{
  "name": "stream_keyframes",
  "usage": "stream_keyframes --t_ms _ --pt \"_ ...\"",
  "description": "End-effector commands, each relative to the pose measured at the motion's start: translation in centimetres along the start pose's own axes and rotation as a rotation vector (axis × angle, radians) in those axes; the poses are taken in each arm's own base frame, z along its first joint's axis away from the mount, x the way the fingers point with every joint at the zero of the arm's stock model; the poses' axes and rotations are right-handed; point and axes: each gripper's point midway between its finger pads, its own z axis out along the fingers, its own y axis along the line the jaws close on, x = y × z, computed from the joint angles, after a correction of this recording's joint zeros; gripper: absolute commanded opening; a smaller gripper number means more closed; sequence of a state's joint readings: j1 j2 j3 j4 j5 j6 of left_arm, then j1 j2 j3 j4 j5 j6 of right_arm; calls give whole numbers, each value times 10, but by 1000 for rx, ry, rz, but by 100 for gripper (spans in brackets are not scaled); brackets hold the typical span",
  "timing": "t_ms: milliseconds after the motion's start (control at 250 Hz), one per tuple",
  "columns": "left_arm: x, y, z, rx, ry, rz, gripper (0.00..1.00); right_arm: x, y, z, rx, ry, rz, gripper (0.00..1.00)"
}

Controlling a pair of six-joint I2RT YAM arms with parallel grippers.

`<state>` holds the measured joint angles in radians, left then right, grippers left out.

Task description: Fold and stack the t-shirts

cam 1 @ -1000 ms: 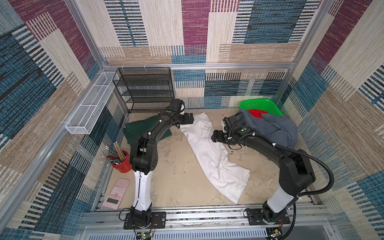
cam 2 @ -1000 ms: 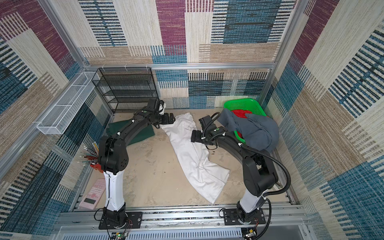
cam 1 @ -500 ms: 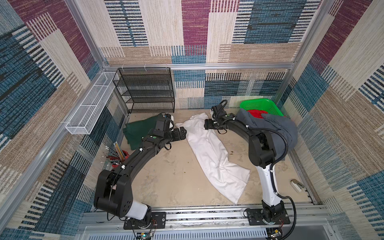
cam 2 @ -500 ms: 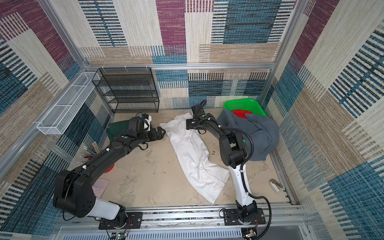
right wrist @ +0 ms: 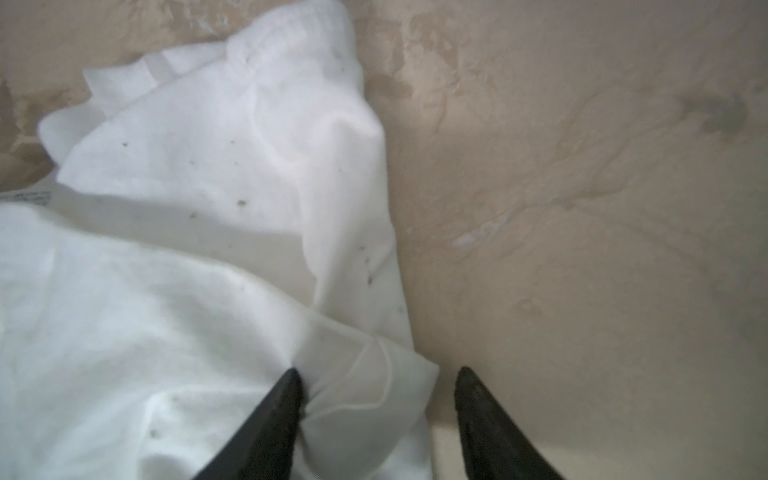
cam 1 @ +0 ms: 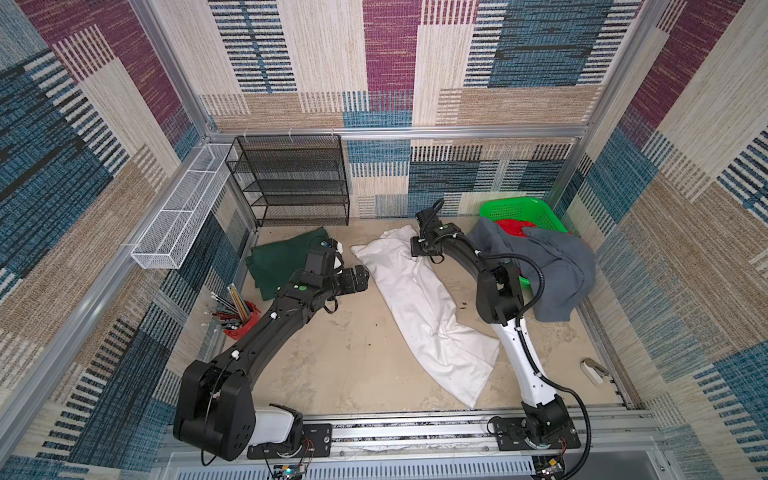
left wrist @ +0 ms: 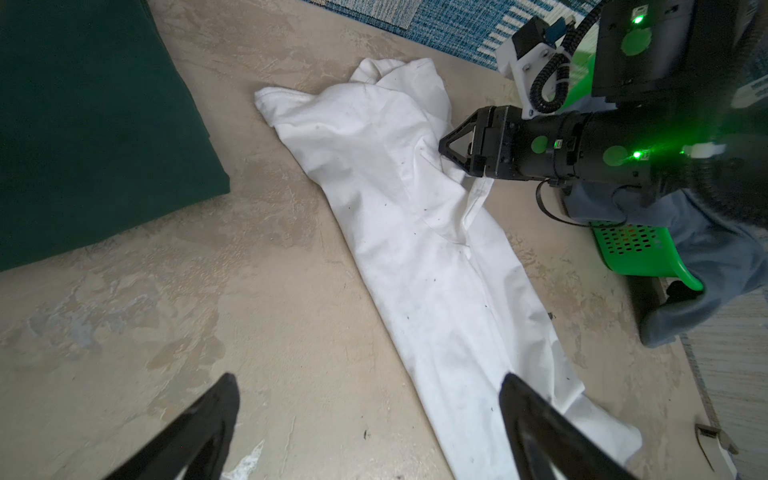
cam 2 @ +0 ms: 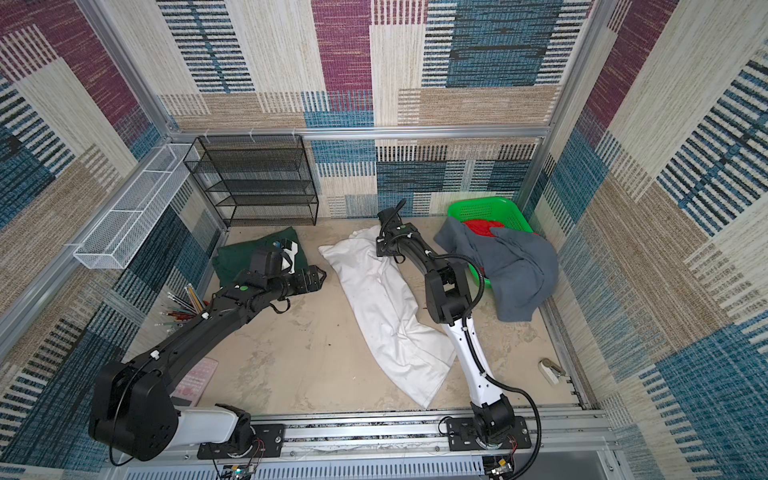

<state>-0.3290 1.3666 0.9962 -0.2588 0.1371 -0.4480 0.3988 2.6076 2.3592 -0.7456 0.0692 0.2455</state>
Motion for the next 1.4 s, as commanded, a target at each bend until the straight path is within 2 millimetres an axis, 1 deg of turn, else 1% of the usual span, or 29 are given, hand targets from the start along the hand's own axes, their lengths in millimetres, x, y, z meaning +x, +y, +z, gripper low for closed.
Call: stream_keyframes --t_ms 0,40,72,92,140,184,256,396,468,528,636,704,808,912,948,976,1020,1120,1168,1216,1292,1356,1396 --pt "3 -1 -2 -3 29 6 98 1 3 7 -35 5 4 43" --pt "4 0 -3 -1 28 6 98 1 2 8 -44 3 6 33" --pt "6 1 -2 -1 25 6 98 0 0 10 -45 2 13 27" --pt "6 1 -3 -1 21 3 98 -1 -2 11 -40 3 19 24" --pt "7 2 -2 0 14 1 98 -2 -9 12 -30 5 31 23" --pt "8 2 -2 3 13 -1 98 -2 -16 12 -19 6 41 18" --pt "9 2 -1 7 21 -2 98 -4 -31 11 8 6 64 13" --pt "10 -1 1 20 37 -3 98 -12 -64 4 43 -6 129 12" --pt "11 -1 2 23 40 -6 98 -18 -80 -2 47 -15 179 9" --pt "12 -2 3 30 40 -12 98 -22 -93 -6 45 -21 228 8" --pt "12 -5 5 50 36 -21 98 -28 -102 -12 15 -31 267 9" --pt "13 -8 7 61 45 -21 98 -33 -103 -16 13 -44 270 9" --pt "15 -13 7 72 62 -13 98 -37 -109 -16 8 -57 283 11" --pt "20 -22 7 97 80 -5 98 -41 -115 -16 -7 -57 303 17" --pt "23 -25 7 105 89 0 98 -43 -116 -18 -10 -60 303 21" --pt "26 -28 8 110 95 3 98 -44 -117 -20 -8 -61 302 27" --pt "32 -32 8 119 109 11 98 -46 -118 -24 -5 -67 296 43" --pt "46 -41 7 130 136 28 98 -48 -118 -38 -5 -71 278 65" --pt "53 -47 6 141 143 33 98 -49 -117 -47 -9 -76 275 74" --pt "60 -53 6 152 151 36 98 -50 -115 -60 -21 -87 274 78" --pt "73 -65 5 180 164 46 98 -44 -111 -80 -41 -100 275 88" --pt "86 -77 5 208 182 57 98 -34 -109 -102 -59 -122 282 100" --pt "94 -84 5 221 196 67 98 -26 -109 -115 -62 -136 291 98"
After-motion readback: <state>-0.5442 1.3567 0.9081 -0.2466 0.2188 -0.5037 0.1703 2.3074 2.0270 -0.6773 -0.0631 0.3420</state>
